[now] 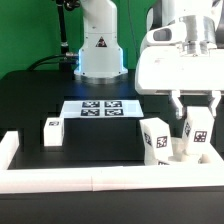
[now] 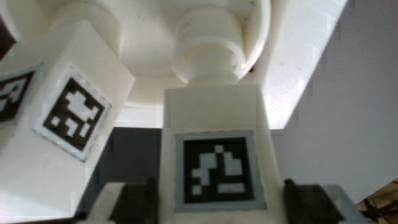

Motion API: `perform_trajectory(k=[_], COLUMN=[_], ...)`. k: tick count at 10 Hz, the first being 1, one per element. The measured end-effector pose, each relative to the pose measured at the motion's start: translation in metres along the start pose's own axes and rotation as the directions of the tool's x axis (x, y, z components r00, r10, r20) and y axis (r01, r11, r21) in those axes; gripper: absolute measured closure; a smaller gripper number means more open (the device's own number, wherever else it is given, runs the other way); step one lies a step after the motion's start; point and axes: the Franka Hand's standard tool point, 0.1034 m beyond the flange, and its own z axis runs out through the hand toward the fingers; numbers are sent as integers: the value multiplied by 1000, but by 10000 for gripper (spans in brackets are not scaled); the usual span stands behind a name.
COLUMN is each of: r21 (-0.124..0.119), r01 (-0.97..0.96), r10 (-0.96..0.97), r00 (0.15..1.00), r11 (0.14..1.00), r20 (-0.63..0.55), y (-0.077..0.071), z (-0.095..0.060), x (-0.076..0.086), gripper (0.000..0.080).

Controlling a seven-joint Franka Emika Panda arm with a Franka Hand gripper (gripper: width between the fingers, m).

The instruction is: Assemble stool

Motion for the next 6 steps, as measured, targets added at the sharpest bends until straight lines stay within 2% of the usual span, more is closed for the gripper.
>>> perform_trajectory(k=[6], r21=[1], r01=[5], r10=[-5], r00=[1000], r11=[1000], r20=[8], y=[0], z=[0], x=[0], gripper=[465])
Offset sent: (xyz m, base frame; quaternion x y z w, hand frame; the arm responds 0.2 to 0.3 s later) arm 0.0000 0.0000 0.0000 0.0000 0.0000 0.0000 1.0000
